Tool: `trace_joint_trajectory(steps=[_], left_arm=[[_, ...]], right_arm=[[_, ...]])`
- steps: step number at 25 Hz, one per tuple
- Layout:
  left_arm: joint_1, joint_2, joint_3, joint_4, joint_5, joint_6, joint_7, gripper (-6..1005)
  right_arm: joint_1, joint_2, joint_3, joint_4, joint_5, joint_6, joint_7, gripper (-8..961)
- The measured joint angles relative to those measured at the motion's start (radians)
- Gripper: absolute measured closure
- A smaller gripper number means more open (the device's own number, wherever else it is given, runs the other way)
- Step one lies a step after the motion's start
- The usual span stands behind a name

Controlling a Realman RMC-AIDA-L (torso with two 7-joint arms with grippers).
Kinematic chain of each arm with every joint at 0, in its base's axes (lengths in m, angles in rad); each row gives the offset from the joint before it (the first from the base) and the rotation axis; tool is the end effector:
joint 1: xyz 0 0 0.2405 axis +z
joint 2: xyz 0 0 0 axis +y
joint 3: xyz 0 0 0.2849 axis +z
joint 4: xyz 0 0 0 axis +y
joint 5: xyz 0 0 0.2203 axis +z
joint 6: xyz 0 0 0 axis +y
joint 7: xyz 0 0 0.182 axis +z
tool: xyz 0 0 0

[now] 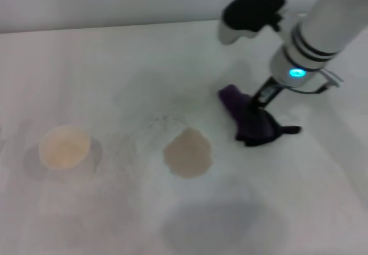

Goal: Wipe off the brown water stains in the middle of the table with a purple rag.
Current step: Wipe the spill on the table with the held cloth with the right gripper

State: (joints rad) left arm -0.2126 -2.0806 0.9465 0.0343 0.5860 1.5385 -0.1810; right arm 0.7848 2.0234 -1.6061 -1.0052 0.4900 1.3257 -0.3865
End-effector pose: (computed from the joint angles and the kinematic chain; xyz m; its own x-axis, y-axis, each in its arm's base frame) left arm -0.3973 0.2781 0.0037 0.7645 -0.1677 0.6224 0.6162 -0.0934 -0.7820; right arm 0.2313 0.4243 -0.0827 0.6484 -0.6970 0.3062 -0.4752 -0.6847 -0.5526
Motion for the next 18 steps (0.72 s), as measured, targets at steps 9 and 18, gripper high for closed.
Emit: trace_joint_trajectory(steps=[9,18], left_arm=[[-0.010,-0.001,0.004,-0.011,0.000,0.000,0.007,107],[-0.022,-0.003,0.005,-0.017,0.005,-0.001,0.034,108]], right_arm=[[0.095,0.004,-0.226,0.027,0.180,-0.082,-0.063,831],[0.155,0.005,-0.481,0.024,0.344,-0.146,-0.119,830]])
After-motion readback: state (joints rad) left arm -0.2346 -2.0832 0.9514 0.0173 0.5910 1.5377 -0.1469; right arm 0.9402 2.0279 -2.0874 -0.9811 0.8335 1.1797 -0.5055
